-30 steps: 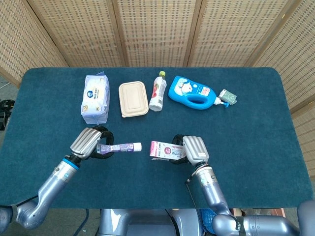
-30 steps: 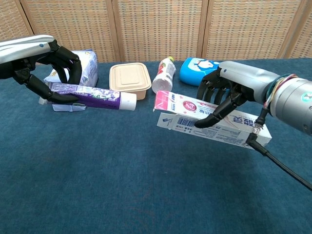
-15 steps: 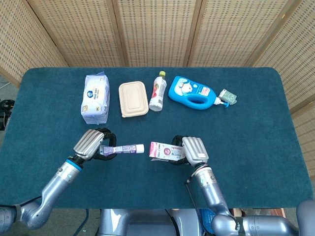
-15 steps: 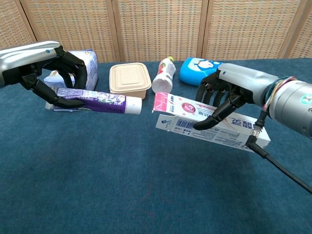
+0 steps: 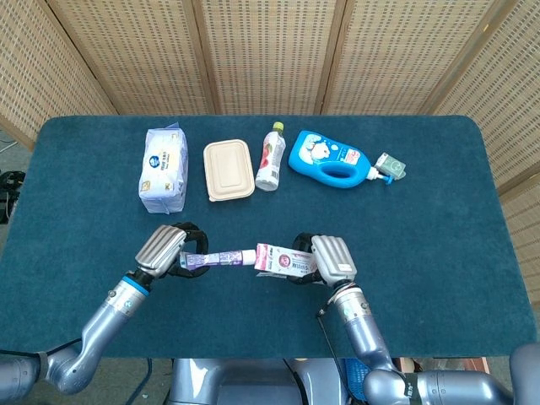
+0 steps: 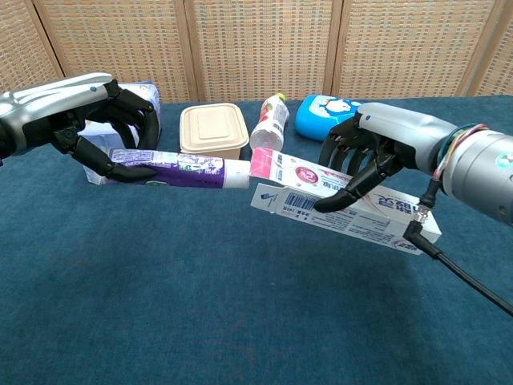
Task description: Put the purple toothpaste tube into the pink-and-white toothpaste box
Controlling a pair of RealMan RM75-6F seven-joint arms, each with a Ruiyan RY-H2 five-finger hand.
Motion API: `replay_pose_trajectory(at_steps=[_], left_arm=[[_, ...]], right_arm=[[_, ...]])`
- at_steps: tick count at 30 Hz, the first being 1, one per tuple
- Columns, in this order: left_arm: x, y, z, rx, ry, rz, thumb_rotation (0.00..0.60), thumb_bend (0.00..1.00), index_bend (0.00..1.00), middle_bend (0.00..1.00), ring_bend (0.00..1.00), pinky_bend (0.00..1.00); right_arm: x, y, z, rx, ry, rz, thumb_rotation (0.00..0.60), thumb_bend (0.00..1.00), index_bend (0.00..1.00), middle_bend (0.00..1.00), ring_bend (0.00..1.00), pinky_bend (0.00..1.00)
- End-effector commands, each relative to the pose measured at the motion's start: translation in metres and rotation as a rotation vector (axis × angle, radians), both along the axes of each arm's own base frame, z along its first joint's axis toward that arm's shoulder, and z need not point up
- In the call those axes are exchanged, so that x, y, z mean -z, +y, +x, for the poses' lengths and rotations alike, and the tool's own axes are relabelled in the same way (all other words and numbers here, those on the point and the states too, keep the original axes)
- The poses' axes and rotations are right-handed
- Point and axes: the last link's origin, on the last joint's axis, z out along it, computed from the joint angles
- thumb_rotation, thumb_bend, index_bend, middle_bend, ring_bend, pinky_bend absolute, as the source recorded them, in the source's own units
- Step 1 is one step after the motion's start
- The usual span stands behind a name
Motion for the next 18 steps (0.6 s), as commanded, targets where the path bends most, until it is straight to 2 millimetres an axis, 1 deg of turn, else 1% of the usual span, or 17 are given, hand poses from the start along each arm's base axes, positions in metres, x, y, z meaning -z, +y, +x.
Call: replay_pose_trajectory(at_steps=[1, 7, 18], left_arm=[[0.001, 0.000, 0.001, -0.001, -0.015, -0.003, 0.600, 0.42, 0.83, 0.62, 0.36, 0.39], [0.004, -0.001, 0.003, 0.002, -0.030, -0.014, 0.600, 0.42, 0.83, 0.62, 0.36, 0.39], [0.015, -0.005, 0.006, 0.003, -0.064, -0.040, 0.600, 0.42, 0.83, 0.62, 0.36, 0.39]], right_arm=[[0.000, 0.000, 0.000, 0.002, -0.005, 0.003, 0.600, 0.00, 0.62, 0.52, 0.46, 0.47], [0.001, 0.001, 0.001, 0.008, -0.022, 0.017, 0.600, 0.00, 0.62, 0.52, 0.46, 0.47], [0.001, 0.003, 0.003, 0.028, -0.063, 0.042, 0.600, 0.00, 0.62, 0.52, 0.46, 0.48]])
